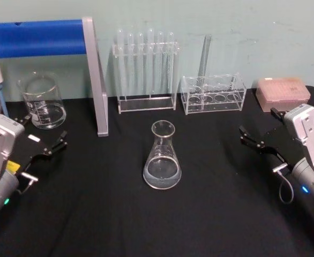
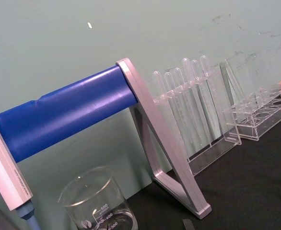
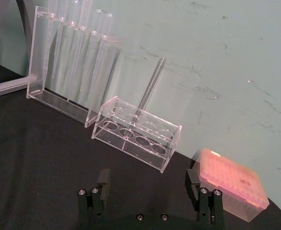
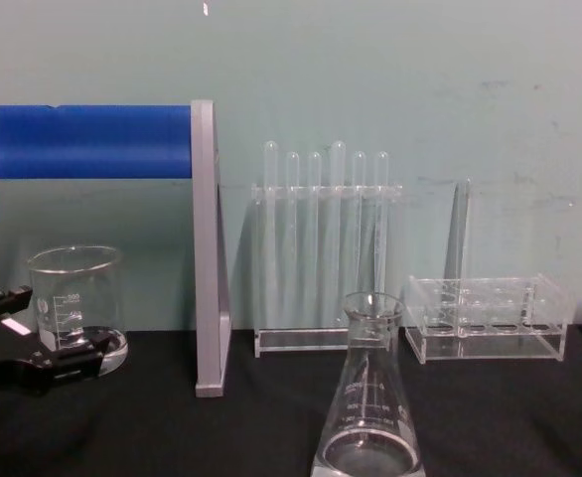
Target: Grasp the erlenmeyer flask with one hand, shake it three times, then place it back.
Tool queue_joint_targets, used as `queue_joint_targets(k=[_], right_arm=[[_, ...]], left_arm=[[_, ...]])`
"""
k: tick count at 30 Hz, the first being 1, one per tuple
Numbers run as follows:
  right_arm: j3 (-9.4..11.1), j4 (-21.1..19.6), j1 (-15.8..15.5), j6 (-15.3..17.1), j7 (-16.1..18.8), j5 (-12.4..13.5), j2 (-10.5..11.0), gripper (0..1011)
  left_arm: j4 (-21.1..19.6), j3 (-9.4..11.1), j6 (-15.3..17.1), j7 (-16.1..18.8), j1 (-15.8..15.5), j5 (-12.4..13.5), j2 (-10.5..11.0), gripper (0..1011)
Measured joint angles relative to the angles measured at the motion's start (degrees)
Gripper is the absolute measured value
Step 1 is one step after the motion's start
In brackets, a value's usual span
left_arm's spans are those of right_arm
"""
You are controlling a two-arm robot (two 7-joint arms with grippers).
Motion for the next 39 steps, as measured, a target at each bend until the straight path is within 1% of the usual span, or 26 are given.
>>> queue_joint_targets(k=[3, 7, 12, 13, 17, 18, 20, 22, 23, 24, 27, 31, 36, 39], right_arm=[[0.22, -0.19, -0.21, -0.01, 0.14, -0.02, -0.01, 1000], [1.05, -1.23, -1.18, -0.15, 0.96, 0.00, 0.26, 1000], [2.31, -3.42, -3.29, -0.63, 2.25, 0.80, 0.99, 1000], [2.78, -4.34, -4.16, -0.68, 2.75, 1.31, 1.26, 1000], [3.62, -6.08, -5.93, -0.69, 4.17, 2.83, 1.67, 1000], [3.93, -6.90, -6.76, -0.74, 4.90, 3.57, 1.79, 1000], [4.30, -7.95, -7.87, -0.75, 6.25, 4.88, 1.82, 1000], [4.47, -8.63, -8.51, -0.69, 7.06, 5.64, 1.79, 1000], [4.54, -9.13, -8.98, -0.58, 7.88, 6.30, 1.69, 1000], [4.54, -9.13, -8.98, -0.58, 7.88, 6.30, 1.69, 1000], [4.47, -10.30, -9.99, 0.02, 9.88, 7.54, 1.21, 1000], [4.14, -11.17, -10.52, 0.48, 11.49, 8.17, 0.49, 1000], [3.55, -11.50, -10.50, 0.84, 13.17, 8.38, -0.68, 1000], [2.75, -11.26, -9.81, 0.84, 14.53, 7.99, -1.88, 1000]], left_arm=[[0.00, 0.00, 0.00, 0.00, 0.00, 0.00, 0.00, 1001], [0.00, 0.00, 0.00, 0.00, 0.00, 0.00, 0.00, 1001], [0.00, 0.00, 0.00, 0.00, 0.00, 0.00, 0.00, 1001], [0.00, 0.00, 0.00, 0.00, 0.00, 0.00, 0.00, 1001], [0.00, 0.00, 0.00, 0.00, 0.00, 0.00, 0.00, 1001], [0.00, 0.00, 0.00, 0.00, 0.00, 0.00, 0.00, 1001], [0.00, 0.00, 0.00, 0.00, 0.00, 0.00, 0.00, 1001], [0.00, 0.00, 0.00, 0.00, 0.00, 0.00, 0.00, 1001], [0.00, 0.00, 0.00, 0.00, 0.00, 0.00, 0.00, 1001], [0.00, 0.00, 0.00, 0.00, 0.00, 0.00, 0.00, 1001], [0.00, 0.00, 0.00, 0.00, 0.00, 0.00, 0.00, 1001], [0.00, 0.00, 0.00, 0.00, 0.00, 0.00, 0.00, 1001], [0.00, 0.00, 0.00, 0.00, 0.00, 0.00, 0.00, 1001], [0.00, 0.00, 0.00, 0.00, 0.00, 0.00, 0.00, 1001]])
